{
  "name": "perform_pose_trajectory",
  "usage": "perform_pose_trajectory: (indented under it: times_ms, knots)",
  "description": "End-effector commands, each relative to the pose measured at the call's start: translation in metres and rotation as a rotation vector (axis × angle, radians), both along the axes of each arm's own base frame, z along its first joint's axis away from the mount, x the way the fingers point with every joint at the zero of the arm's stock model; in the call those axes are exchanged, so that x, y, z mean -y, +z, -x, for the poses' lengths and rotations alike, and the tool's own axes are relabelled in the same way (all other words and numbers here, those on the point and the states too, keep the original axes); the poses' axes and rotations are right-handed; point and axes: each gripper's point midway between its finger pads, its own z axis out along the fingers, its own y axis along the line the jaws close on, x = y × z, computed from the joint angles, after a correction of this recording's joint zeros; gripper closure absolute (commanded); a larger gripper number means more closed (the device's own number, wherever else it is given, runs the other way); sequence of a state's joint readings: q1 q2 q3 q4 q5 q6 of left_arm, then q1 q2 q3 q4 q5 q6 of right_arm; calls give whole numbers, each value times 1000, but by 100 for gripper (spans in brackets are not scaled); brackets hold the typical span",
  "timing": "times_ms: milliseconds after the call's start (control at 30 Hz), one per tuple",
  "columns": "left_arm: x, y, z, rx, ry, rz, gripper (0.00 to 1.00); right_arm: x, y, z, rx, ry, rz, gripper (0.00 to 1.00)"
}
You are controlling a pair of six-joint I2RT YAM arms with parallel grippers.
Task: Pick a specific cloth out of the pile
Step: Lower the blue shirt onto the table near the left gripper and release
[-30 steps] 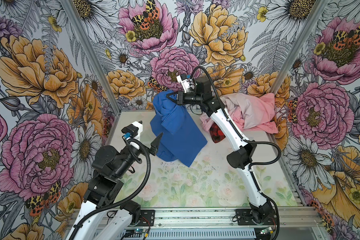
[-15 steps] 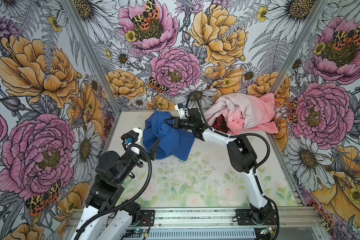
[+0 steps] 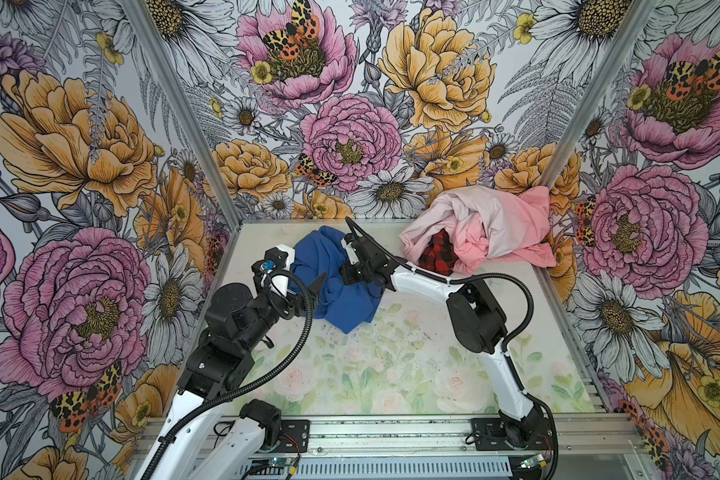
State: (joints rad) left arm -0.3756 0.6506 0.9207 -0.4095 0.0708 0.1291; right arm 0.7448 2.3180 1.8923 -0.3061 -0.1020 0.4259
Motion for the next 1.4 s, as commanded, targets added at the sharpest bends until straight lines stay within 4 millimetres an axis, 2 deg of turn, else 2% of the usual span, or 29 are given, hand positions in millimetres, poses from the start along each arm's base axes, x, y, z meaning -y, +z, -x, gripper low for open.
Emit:
perform_pose_trajectory:
  times_ms: [0,67,133,267,433,600,700,933,1100,1233,1367]
  knots:
    - [-2,5,7,-21,-6,24,1,12,-14,-5,39,-33,169,90]
    - [-2,4,8,-22,-7,27,1,16,-15,-3,32,-31,174,74]
    - [-1,5,10,-22,-12,29,1,20,-7,0,43,-19,174,60]
    - [-2,7,12,-31,-12,32,1,27,32,5,109,9,165,44]
    - [-13,3,6,-72,63,20,1,39,71,19,168,15,146,39]
    - [-15,-4,1,-108,78,23,1,52,91,44,187,37,114,37]
    - [-13,-7,0,-115,70,21,1,63,94,58,182,32,98,37]
    - [-13,-9,-2,-119,73,12,1,80,79,104,83,74,66,37]
    - [-9,-11,-4,-129,58,17,1,93,69,130,15,78,44,37]
    - [-6,-12,-5,-131,47,29,1,83,47,159,-5,132,86,37]
    - [-3,-15,-8,-127,39,40,1,57,18,166,-57,197,66,37]
